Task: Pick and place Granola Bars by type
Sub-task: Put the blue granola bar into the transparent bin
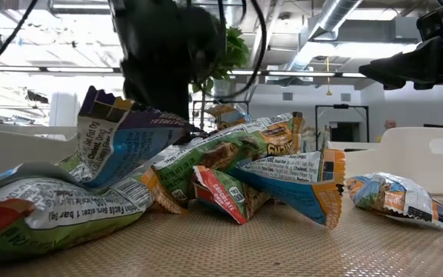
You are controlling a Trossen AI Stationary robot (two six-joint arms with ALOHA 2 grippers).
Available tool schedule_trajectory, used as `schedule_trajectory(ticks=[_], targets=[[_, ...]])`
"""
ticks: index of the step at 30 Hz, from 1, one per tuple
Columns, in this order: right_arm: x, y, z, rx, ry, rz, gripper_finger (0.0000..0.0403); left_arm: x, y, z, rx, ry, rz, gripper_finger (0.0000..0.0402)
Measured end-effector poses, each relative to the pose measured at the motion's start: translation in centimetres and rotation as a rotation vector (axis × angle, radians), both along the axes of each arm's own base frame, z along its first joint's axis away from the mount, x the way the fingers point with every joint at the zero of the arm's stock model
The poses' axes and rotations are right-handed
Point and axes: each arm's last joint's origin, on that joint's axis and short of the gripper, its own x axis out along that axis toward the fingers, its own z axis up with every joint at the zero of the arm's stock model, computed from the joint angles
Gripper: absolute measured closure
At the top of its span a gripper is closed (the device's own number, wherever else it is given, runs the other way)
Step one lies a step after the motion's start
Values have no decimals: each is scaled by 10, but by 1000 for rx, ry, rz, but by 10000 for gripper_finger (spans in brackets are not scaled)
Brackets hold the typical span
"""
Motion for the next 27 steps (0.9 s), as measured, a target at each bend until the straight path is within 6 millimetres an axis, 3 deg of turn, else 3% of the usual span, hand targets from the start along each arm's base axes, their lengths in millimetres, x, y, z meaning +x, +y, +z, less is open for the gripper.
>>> schedule_trajectory(ticks=[7,21,27], targets=[[0,0,0,0,0,0,232,4,3,-19,-46,60,57,268],[0,0,0,0,0,0,232,1,-5,-24,-86,78,13,201],[0,0,0,0,-1,0,232,3,-5,-32,-86,78,13,191]])
